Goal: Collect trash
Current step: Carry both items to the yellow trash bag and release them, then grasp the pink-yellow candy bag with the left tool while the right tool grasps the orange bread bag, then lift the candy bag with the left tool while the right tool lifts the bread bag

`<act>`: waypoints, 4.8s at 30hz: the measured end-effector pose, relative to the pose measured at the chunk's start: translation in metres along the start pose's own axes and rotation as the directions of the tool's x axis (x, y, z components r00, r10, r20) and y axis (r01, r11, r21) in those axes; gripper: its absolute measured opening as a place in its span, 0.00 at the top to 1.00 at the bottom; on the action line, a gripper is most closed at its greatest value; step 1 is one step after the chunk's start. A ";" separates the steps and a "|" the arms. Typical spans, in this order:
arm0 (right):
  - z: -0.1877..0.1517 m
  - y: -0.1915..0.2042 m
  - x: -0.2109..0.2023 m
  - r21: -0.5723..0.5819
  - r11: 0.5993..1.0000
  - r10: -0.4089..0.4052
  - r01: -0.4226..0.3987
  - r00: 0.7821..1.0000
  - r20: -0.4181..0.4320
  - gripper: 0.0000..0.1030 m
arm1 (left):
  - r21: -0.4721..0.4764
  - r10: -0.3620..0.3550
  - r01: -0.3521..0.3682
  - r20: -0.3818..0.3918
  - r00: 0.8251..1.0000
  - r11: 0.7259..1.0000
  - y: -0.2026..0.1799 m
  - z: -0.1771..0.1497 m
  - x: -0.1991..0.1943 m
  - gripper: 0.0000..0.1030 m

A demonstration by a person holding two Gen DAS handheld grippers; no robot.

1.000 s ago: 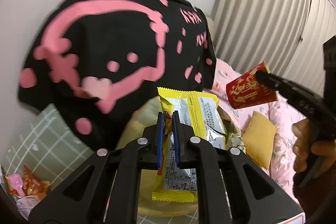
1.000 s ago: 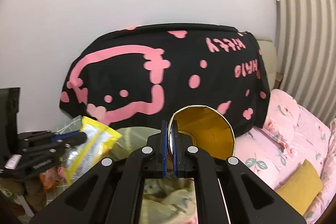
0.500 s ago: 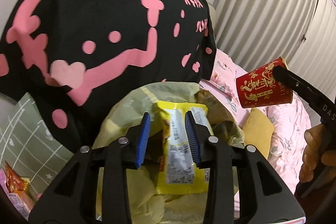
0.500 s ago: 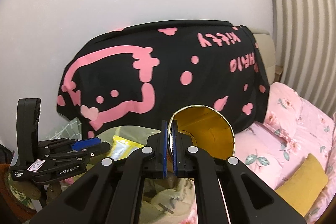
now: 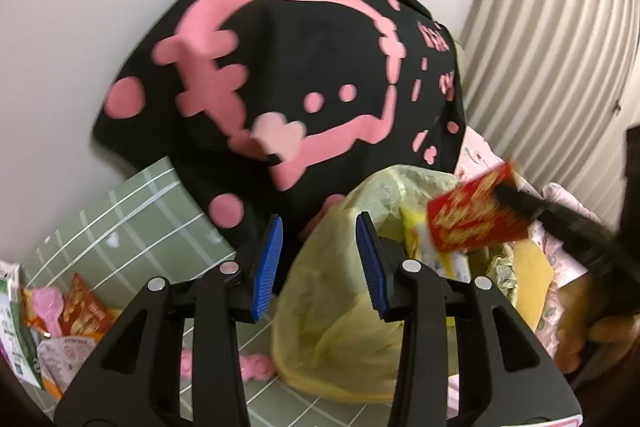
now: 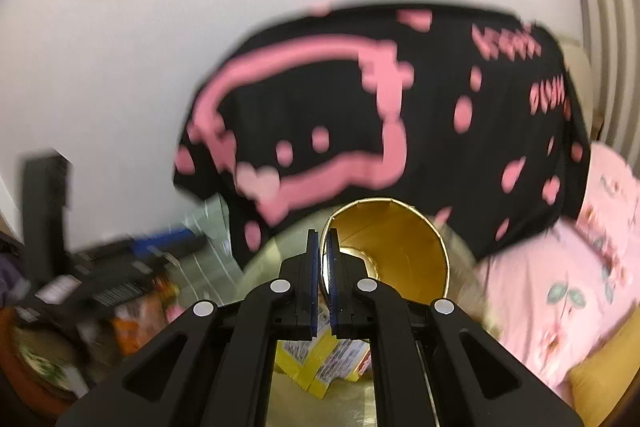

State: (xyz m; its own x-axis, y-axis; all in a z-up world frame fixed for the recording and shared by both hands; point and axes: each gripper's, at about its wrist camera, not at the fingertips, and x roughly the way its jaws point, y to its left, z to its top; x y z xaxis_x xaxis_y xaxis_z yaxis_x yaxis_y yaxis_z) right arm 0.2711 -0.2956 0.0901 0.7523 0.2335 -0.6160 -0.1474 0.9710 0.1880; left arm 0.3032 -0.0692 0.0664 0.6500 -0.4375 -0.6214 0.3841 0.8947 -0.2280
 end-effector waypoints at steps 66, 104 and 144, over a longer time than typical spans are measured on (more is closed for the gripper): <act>-0.138 0.301 0.170 -0.336 0.889 0.165 -0.312 0.901 -0.401 0.51 | -0.502 0.568 -0.527 -0.083 0.819 0.686 0.324 -0.189 -0.191 0.59; -0.080 0.220 0.142 -0.265 0.939 0.145 -0.220 0.951 -0.274 0.51 | -0.308 0.472 -0.497 -0.157 0.867 0.811 0.342 -0.123 -0.136 0.94; -0.141 0.212 0.156 -0.168 0.943 0.194 -0.288 0.884 -0.426 0.69 | -0.407 0.304 -0.362 -0.201 0.931 0.839 0.253 -0.175 -0.150 0.93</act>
State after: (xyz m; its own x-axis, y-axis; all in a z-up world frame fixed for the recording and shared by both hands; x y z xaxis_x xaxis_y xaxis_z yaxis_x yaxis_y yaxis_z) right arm 0.2669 -0.0460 -0.0744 0.3625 0.4160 -0.8340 -0.4634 0.8569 0.2259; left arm 0.1883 0.2388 -0.0301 0.5904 -0.1169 -0.7986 -0.1800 0.9455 -0.2714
